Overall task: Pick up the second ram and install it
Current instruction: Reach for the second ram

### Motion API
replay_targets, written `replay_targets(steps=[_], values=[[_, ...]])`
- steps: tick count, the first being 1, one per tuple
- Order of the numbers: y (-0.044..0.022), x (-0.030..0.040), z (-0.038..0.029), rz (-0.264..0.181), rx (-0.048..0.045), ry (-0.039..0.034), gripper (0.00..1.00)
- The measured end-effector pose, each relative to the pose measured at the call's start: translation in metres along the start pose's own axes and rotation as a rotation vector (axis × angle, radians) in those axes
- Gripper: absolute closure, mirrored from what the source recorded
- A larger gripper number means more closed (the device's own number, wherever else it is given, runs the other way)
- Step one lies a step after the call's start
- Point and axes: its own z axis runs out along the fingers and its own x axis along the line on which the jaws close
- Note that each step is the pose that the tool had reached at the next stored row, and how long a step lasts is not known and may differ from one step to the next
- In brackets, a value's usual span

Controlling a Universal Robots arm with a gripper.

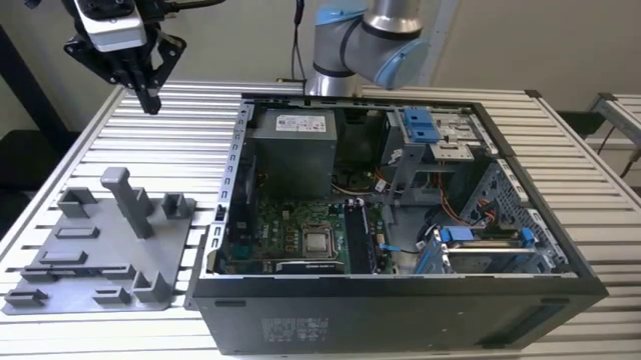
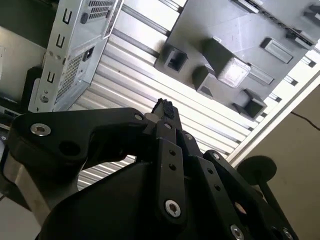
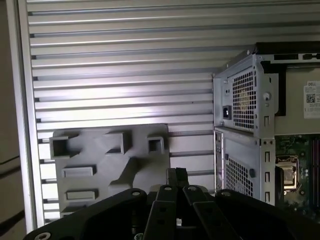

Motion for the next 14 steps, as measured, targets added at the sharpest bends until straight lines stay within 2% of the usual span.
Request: replay_targets(steps=[14], values=[[-0.0027, 0.0402, -0.0014, 0.000, 0.0000, 0.0000, 0.89]])
